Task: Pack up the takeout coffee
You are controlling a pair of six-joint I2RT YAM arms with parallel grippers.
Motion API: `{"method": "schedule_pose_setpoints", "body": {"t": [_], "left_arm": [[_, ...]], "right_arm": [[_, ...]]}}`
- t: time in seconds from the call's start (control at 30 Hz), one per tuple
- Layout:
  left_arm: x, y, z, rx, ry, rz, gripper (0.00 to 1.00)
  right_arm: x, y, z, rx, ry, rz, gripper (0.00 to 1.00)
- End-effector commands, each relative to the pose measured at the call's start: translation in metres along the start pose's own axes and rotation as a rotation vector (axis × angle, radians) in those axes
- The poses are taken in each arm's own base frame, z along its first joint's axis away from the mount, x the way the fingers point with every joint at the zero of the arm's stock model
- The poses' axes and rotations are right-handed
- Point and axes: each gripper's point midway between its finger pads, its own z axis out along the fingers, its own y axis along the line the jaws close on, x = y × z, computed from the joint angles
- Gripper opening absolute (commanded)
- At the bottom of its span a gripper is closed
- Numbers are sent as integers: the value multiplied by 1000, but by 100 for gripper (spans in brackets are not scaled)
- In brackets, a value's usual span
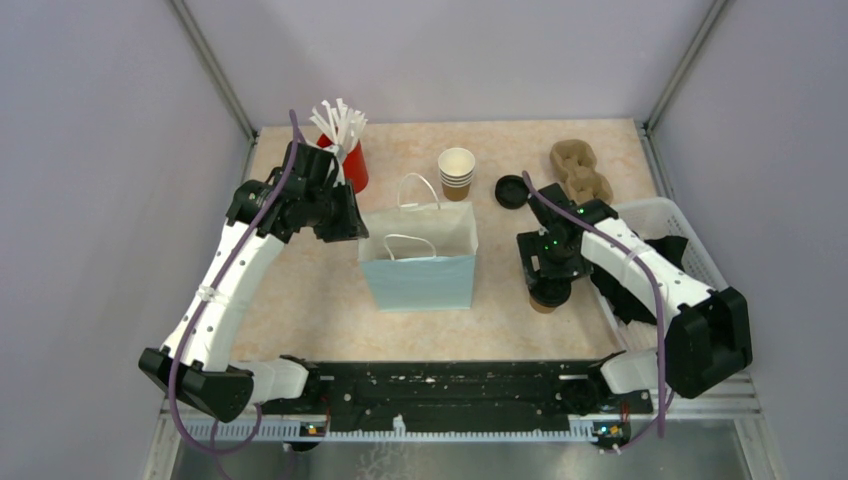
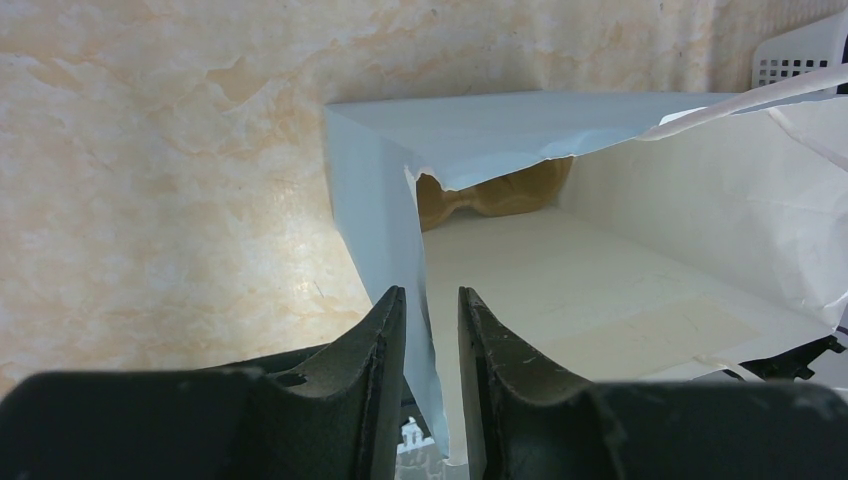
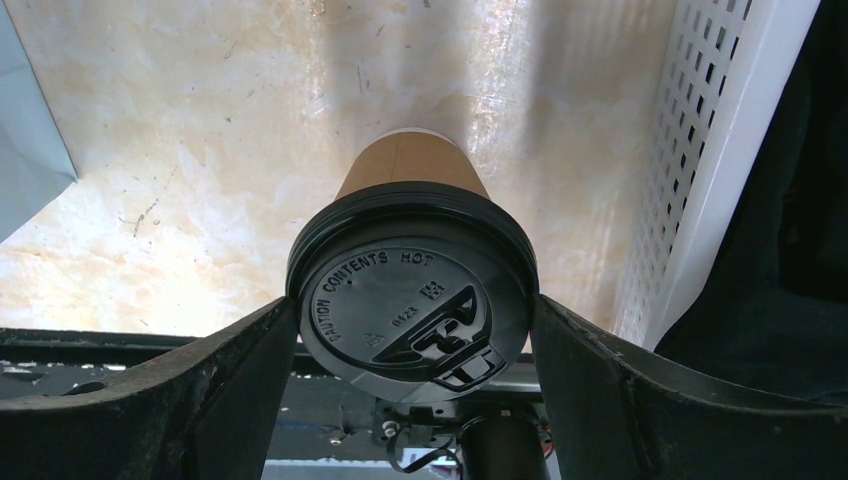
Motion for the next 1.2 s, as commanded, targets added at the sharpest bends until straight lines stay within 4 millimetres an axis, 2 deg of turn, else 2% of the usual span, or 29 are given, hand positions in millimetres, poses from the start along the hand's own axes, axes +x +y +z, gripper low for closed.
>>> {"method": "schedule_pose_setpoints", "body": {"t": [0.0, 0.27, 0.43, 0.8, 1.0, 1.17], "left_arm": [[-4, -5, -4, 28, -31, 15, 33], [-6, -6, -5, 33, -35, 12, 33], [-6, -8, -5, 38, -34, 12, 35], [-6, -7, -3, 41, -37, 14, 38], [-7, -6, -6, 31, -48, 19, 39], [-8, -3, -9, 23, -61, 23, 40]], "right_arm": [[2, -4, 2, 40, 9, 2, 85], [2, -6, 3, 50, 14, 3, 83], [-2, -7, -4, 56, -11, 9, 81], [-8, -7, -16, 39, -65, 18, 70], [-16, -1, -42, -41, -157, 1, 70], [-32, 13, -89, -174, -299, -41, 69]]}}
